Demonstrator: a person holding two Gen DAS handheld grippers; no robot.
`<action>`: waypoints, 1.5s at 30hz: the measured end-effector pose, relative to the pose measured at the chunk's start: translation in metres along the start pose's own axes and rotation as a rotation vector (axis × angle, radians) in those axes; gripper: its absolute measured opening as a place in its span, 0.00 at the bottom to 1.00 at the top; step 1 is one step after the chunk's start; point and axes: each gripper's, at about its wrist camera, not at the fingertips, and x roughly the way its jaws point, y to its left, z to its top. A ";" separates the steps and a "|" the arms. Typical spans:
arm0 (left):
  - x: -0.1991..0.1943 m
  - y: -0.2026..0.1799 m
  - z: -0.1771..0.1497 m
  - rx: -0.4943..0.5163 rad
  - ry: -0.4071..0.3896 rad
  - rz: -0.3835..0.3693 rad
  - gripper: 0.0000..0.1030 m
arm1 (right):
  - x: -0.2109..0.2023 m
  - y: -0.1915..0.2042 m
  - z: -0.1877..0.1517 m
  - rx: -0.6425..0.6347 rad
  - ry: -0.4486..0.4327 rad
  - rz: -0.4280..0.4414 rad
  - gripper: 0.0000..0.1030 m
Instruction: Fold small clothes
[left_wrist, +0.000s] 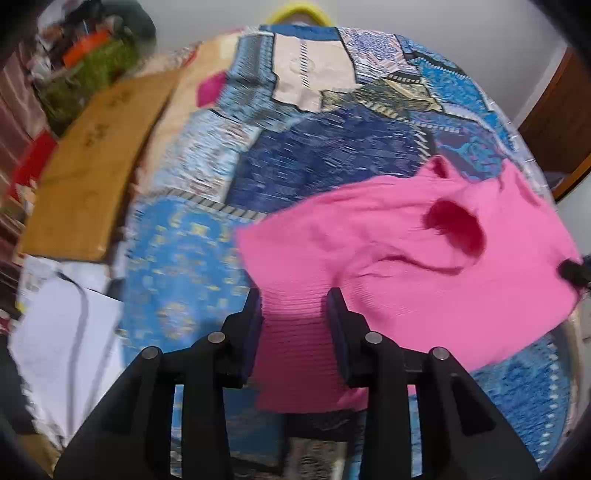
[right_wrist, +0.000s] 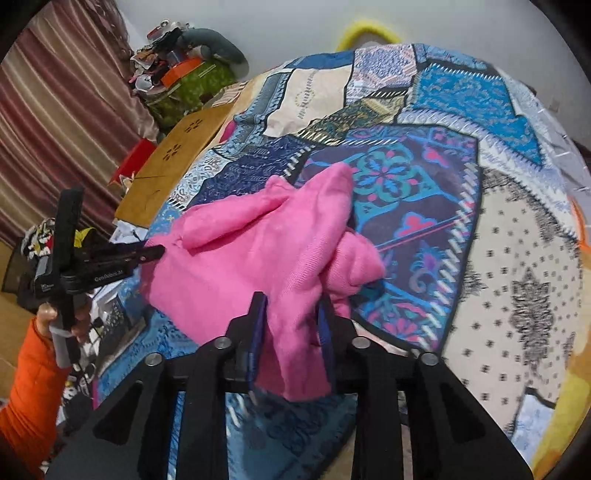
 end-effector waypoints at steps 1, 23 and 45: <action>-0.003 0.001 -0.001 0.012 -0.006 0.009 0.36 | -0.004 0.000 0.000 -0.009 -0.006 -0.010 0.31; 0.030 -0.074 0.035 0.151 0.007 -0.077 0.85 | 0.007 -0.005 0.001 -0.071 -0.046 -0.078 0.59; -0.124 -0.004 0.055 -0.094 -0.378 0.004 0.85 | -0.099 0.032 0.004 -0.131 -0.328 -0.144 0.65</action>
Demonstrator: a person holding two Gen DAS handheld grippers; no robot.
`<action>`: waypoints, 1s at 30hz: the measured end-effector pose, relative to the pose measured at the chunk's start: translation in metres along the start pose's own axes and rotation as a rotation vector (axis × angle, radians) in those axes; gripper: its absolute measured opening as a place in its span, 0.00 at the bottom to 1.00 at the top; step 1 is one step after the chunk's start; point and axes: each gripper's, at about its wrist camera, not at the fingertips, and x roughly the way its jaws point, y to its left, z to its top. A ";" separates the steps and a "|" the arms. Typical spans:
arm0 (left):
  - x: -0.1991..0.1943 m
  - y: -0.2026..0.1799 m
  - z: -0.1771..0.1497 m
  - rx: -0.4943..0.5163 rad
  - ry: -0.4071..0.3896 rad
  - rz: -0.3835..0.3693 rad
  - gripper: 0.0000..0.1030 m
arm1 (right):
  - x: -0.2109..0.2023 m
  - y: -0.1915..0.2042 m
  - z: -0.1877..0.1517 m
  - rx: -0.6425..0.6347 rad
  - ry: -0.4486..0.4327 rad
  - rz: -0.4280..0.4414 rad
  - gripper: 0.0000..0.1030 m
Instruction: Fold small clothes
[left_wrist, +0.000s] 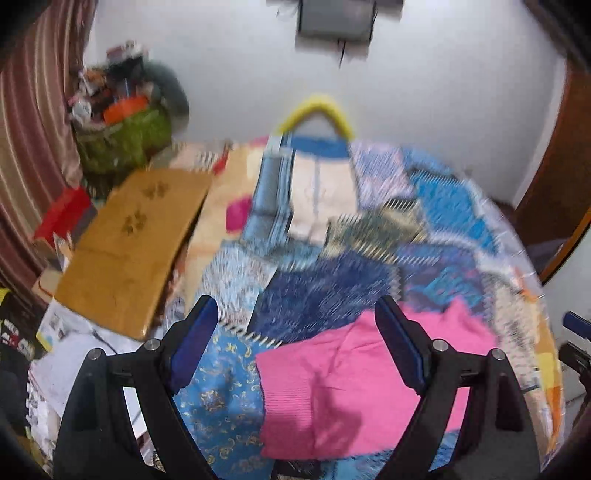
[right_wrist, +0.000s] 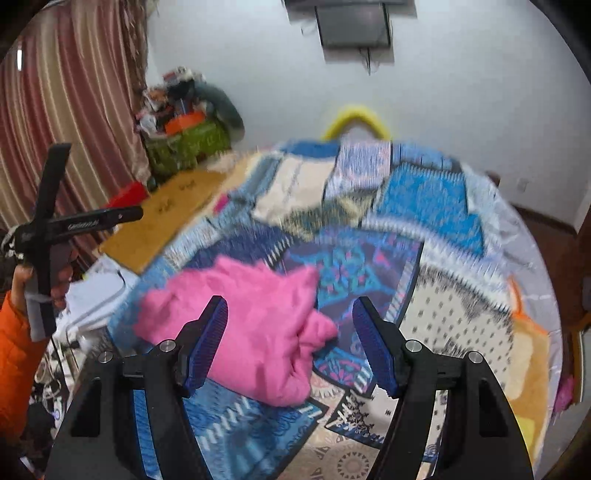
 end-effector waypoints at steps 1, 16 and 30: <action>-0.018 -0.001 0.001 -0.003 -0.038 -0.016 0.85 | -0.009 0.005 0.003 -0.008 -0.027 -0.004 0.65; -0.213 -0.051 -0.047 0.059 -0.487 -0.076 0.85 | -0.129 0.067 0.013 -0.058 -0.418 0.004 0.65; -0.225 -0.067 -0.077 0.063 -0.496 -0.107 0.95 | -0.148 0.081 -0.006 -0.030 -0.458 -0.026 0.87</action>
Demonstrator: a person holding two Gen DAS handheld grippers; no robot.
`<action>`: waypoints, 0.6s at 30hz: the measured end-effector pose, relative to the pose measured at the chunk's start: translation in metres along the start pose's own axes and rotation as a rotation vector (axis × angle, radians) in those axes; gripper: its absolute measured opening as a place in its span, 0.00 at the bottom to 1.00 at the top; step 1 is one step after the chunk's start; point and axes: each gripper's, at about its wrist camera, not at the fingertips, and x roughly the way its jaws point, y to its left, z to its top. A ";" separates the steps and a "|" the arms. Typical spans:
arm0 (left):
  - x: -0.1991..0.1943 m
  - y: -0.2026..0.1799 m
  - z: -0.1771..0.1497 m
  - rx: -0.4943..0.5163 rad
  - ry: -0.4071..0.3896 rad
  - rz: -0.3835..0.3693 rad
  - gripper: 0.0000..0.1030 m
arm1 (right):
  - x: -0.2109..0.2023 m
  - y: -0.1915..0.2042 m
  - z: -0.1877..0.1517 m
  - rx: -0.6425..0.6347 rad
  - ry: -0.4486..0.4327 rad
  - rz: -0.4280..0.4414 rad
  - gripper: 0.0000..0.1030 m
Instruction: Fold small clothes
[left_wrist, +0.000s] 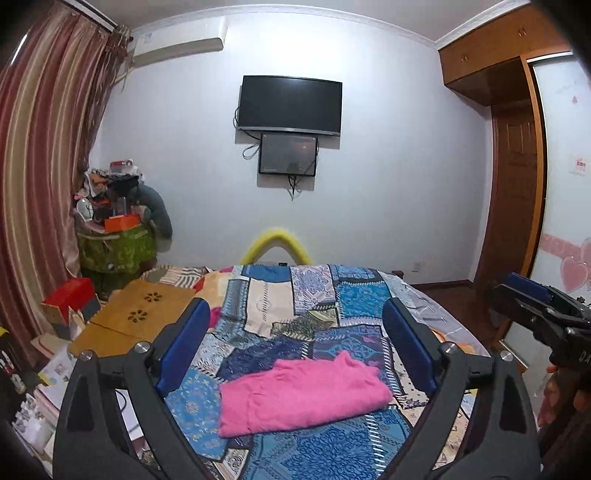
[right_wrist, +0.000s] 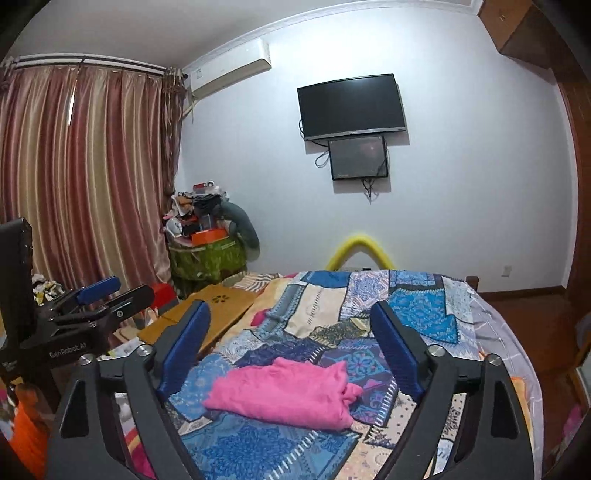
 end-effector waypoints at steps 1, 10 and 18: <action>0.001 0.000 -0.001 -0.003 0.003 -0.001 0.98 | 0.000 0.001 -0.001 -0.005 0.003 -0.010 0.90; -0.002 -0.010 -0.011 0.027 0.007 0.004 0.99 | 0.002 0.000 -0.009 -0.001 0.019 -0.047 0.99; -0.003 -0.014 -0.013 0.027 -0.001 -0.005 0.99 | -0.003 0.000 -0.013 0.005 0.028 -0.061 0.99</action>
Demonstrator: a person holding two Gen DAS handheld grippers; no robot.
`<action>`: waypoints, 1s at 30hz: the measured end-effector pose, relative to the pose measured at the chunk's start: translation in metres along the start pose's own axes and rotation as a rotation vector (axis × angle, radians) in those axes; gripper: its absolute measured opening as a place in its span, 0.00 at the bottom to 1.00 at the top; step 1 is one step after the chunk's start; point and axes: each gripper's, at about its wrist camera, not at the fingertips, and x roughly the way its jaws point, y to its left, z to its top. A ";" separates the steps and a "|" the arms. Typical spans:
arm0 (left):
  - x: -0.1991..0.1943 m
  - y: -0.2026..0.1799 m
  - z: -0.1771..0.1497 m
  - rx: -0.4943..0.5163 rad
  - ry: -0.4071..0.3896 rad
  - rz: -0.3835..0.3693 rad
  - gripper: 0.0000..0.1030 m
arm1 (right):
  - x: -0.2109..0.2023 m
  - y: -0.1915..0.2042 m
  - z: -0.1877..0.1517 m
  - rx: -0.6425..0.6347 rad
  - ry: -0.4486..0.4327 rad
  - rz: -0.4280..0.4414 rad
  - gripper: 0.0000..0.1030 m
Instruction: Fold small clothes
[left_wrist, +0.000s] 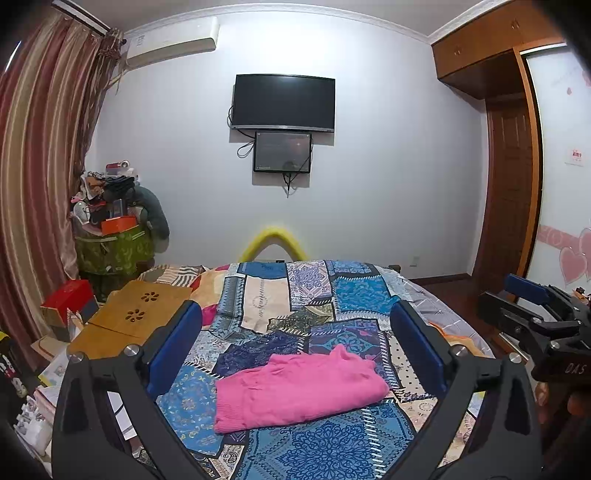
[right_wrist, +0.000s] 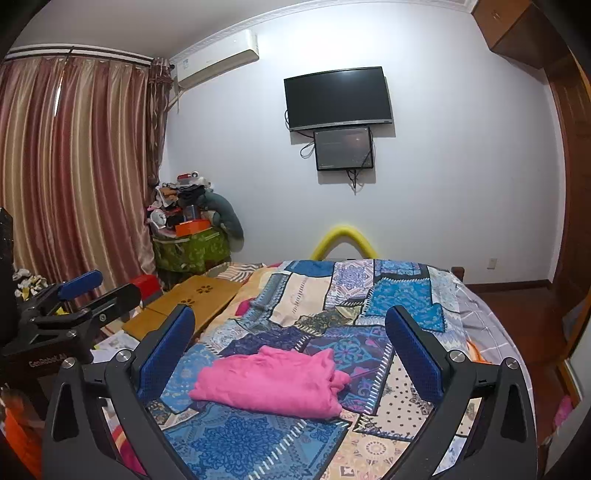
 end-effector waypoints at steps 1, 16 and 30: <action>-0.001 0.000 0.000 0.000 -0.001 -0.001 1.00 | -0.001 0.000 0.000 0.000 0.000 -0.002 0.99; -0.002 0.000 0.000 -0.005 -0.005 0.001 1.00 | -0.005 0.002 0.001 -0.003 0.009 -0.018 0.99; -0.002 0.002 0.002 -0.025 -0.001 0.004 1.00 | -0.007 0.001 0.003 -0.003 0.008 -0.019 1.00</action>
